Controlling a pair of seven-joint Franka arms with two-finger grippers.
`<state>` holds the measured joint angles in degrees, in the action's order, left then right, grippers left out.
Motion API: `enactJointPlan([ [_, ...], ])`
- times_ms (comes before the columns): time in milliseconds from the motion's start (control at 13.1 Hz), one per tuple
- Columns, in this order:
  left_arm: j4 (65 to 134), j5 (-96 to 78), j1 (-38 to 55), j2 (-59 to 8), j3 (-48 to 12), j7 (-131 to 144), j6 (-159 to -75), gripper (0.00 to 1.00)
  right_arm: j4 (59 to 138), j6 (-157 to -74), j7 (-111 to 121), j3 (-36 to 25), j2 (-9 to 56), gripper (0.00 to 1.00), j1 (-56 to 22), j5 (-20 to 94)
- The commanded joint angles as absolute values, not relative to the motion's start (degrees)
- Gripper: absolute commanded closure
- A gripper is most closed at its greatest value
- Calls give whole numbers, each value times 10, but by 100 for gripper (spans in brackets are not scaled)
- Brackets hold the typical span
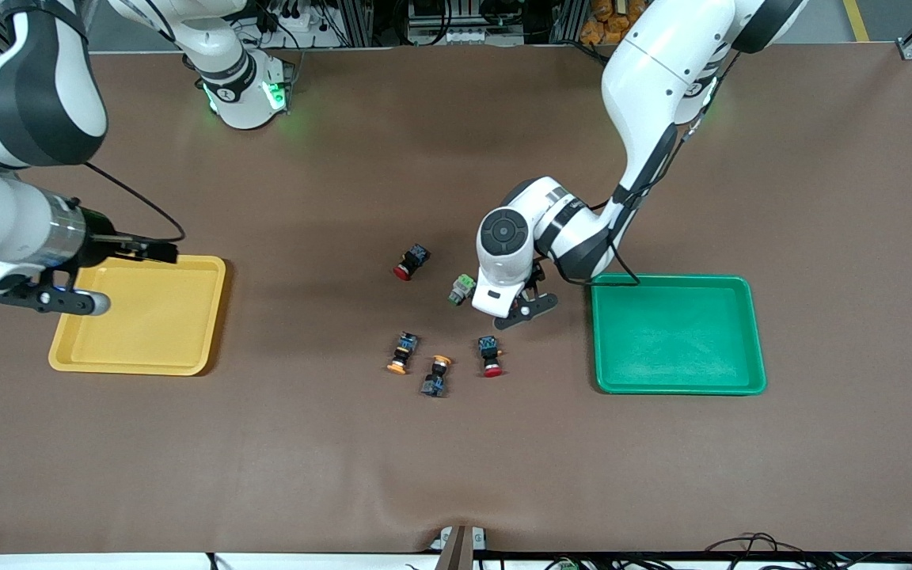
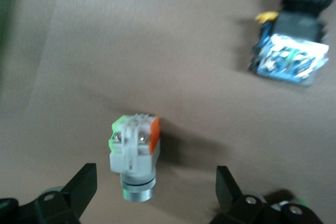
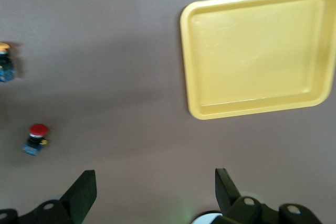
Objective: Place green and yellow buttons in trays
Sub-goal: 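Grasp the white button with the left gripper while the right gripper reaches out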
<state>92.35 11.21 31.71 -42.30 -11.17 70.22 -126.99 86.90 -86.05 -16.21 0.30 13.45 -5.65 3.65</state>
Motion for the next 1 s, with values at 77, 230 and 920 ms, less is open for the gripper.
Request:
enactJointPlan([
  [77, 948, 127, 314, -418, -110, 730, -1281, 15, 868, -893, -250, 3, 156, 0, -81, 54],
  [230, 947, 127, 313, -419, -107, 730, -1281, 43, 878, -920, -301, 4, 161, 0, -98, 61],
  [920, 947, 126, 204, -342, -111, 636, -1240, 100, 902, -1113, -575, 25, 238, 0, -178, 73],
])
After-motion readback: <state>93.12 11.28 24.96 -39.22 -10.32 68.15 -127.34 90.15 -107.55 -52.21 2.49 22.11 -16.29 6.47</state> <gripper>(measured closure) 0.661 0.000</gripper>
